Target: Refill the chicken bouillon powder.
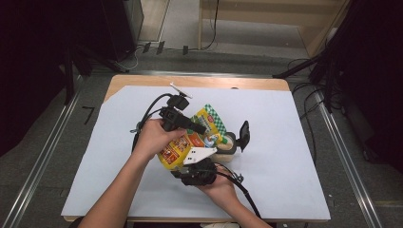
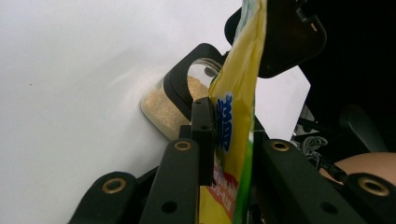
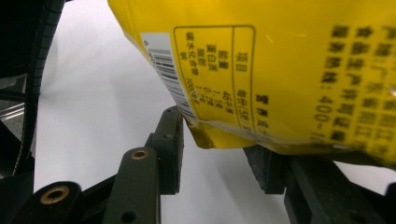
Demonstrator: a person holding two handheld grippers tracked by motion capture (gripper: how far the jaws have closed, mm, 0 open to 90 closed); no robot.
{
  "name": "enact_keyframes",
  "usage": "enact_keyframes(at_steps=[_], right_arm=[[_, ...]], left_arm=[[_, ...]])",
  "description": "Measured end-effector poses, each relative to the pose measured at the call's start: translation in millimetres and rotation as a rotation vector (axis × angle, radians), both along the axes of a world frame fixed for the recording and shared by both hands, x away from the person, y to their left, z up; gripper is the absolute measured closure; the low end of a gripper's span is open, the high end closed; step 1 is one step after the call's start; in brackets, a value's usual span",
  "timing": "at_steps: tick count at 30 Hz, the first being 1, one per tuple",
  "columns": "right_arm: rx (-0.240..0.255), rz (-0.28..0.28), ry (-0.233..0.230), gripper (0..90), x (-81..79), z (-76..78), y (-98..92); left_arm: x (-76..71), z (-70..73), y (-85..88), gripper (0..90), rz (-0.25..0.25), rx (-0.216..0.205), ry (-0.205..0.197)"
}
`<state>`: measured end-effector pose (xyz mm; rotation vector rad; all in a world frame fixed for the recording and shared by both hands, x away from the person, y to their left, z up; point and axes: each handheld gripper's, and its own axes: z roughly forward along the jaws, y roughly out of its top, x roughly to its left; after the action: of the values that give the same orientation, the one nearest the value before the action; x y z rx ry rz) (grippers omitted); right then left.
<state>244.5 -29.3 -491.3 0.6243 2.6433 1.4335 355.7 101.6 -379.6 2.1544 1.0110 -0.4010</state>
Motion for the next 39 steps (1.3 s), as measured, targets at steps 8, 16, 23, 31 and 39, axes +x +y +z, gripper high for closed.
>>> enact_keyframes(at_steps=[8, 16, 23, 31, 39], right_arm=[[0.008, -0.003, 0.028, 57.7, 1.6, -7.5, -0.5], [0.004, -0.009, 0.049, 54.9, 2.8, -12.9, -1.0], [0.001, -0.025, 0.066, 51.6, 5.1, -19.1, -1.3], [-0.021, -0.034, 0.066, 48.3, 7.2, -25.3, -1.8], [-0.015, -0.033, 0.065, 46.6, 6.0, -24.9, -2.7]], left_arm=[[-1.0, -3.4, 5.0, 84.1, -0.004, -0.021, 0.007], [-2.9, -4.6, 7.1, 85.2, -0.022, -0.017, -0.011], [-3.1, -6.8, 12.5, 85.0, -0.019, -0.036, 0.008], [-8.0, -3.0, 17.6, 89.0, -0.03, -0.036, -0.026], [-6.6, -2.2, 29.6, 89.4, -0.007, -0.058, -0.007]])
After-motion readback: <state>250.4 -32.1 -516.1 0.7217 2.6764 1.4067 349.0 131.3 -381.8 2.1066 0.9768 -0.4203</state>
